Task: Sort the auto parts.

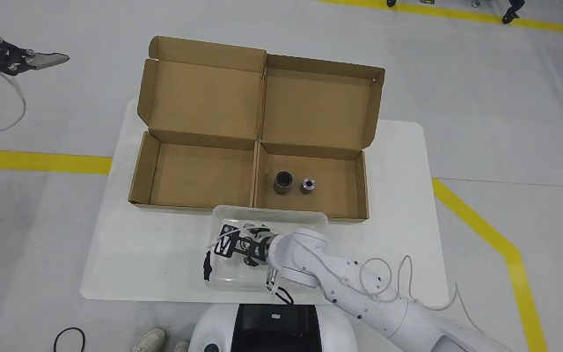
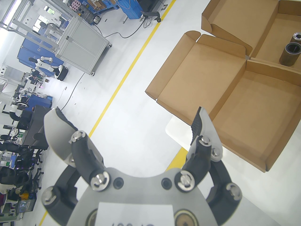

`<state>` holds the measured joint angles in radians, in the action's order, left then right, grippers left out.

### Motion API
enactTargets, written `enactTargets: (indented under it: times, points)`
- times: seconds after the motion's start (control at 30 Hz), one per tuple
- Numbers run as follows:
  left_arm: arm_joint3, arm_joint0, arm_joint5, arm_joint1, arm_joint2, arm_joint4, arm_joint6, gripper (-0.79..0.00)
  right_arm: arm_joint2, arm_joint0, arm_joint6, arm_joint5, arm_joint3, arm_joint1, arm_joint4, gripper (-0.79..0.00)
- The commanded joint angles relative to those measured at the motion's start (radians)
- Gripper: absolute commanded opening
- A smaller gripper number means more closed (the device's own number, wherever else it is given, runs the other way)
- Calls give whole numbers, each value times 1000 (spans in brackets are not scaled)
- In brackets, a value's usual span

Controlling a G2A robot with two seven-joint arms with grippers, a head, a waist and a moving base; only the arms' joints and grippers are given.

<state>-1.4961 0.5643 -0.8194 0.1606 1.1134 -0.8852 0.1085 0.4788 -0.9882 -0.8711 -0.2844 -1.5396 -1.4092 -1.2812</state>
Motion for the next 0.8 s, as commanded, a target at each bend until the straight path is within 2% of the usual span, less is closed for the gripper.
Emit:
enactTargets:
  times: [0.0,0.43,0.77]
  points:
    - [0,0,0,0,0,0,0,0,-7,9,-17,2,9,-7,-8,-336]
    - [0,0,0,0,0,0,0,0,-33,21,-14,20,51,-45,-23,-348]
    - [0,0,0,0,0,0,0,0,-10,-6,-35,12,23,-45,-47,-345]
